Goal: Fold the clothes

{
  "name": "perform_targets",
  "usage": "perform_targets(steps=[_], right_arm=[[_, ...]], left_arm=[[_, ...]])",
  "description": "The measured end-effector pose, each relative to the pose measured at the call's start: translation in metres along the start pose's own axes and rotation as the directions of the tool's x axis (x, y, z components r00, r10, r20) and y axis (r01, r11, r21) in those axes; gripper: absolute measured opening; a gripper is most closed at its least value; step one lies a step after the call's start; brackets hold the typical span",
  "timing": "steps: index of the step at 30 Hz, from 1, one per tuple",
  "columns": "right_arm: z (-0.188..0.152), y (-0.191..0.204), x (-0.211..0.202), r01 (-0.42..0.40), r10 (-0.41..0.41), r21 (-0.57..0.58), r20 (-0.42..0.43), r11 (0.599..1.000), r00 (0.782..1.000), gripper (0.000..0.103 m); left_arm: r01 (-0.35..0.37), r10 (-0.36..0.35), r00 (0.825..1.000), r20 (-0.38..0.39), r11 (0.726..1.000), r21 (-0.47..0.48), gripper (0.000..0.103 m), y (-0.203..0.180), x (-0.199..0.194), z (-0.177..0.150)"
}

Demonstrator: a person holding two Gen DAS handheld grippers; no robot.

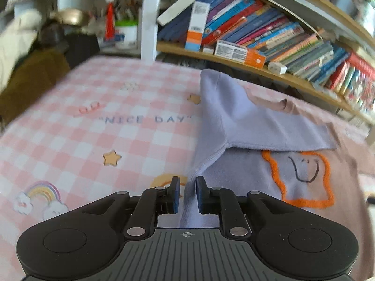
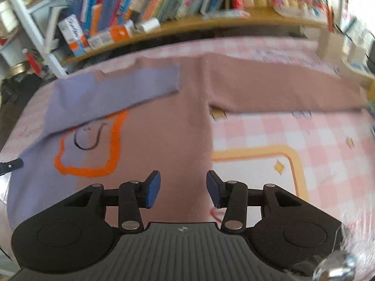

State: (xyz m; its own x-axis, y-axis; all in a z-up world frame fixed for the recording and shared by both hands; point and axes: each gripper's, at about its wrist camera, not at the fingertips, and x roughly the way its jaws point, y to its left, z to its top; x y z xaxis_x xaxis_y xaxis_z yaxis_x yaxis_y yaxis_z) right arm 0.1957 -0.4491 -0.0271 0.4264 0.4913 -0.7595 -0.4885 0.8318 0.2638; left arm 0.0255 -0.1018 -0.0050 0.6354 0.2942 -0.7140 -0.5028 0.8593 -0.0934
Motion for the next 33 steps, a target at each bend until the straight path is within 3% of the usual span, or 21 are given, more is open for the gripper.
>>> perform_targets(steps=[4,7,9,11,14,17,23,28,33], right_arm=[[0.004,0.001,0.010,-0.006,0.006,-0.001,-0.041,1.000,0.999,0.042],[-0.004,0.001,0.012,-0.012,0.011,-0.019,-0.063,1.000,0.998,0.038],[-0.009,0.001,0.011,-0.017,0.014,-0.048,-0.066,0.999,0.998,0.031],[-0.013,0.000,0.012,-0.026,0.022,-0.059,-0.074,0.998,0.997,0.017],[-0.019,-0.009,0.011,-0.058,0.057,-0.015,-0.063,0.998,0.996,0.011],[-0.021,-0.014,0.011,-0.074,0.075,0.023,-0.052,0.997,0.996,0.011],[-0.029,-0.012,0.008,-0.129,0.132,0.069,-0.052,0.989,0.990,0.009],[-0.032,-0.010,0.006,-0.149,0.151,0.045,-0.044,0.988,0.988,0.009],[-0.031,-0.019,0.007,-0.185,0.189,0.085,-0.047,0.979,0.981,0.005]], left_arm=[[-0.050,0.042,0.995,0.085,0.994,0.098,0.016,-0.024,-0.026,0.003],[0.006,-0.028,0.992,0.122,0.985,0.173,0.016,-0.047,-0.037,0.010],[0.073,-0.095,0.991,0.089,0.971,0.229,0.017,-0.074,-0.028,0.017],[0.147,-0.169,0.984,0.055,0.947,0.286,0.017,-0.104,-0.015,0.024],[0.238,-0.269,0.963,0.025,0.889,0.391,0.017,-0.155,0.007,0.031],[0.279,-0.310,0.950,-0.015,0.832,0.480,0.017,-0.204,0.037,0.031],[0.251,-0.289,0.957,-0.040,0.746,0.617,0.016,-0.273,0.092,0.020],[0.175,-0.196,0.980,-0.044,0.723,0.668,0.017,-0.300,0.117,0.009],[0.134,-0.182,0.983,-0.003,0.713,0.688,0.021,-0.304,0.121,0.007]])
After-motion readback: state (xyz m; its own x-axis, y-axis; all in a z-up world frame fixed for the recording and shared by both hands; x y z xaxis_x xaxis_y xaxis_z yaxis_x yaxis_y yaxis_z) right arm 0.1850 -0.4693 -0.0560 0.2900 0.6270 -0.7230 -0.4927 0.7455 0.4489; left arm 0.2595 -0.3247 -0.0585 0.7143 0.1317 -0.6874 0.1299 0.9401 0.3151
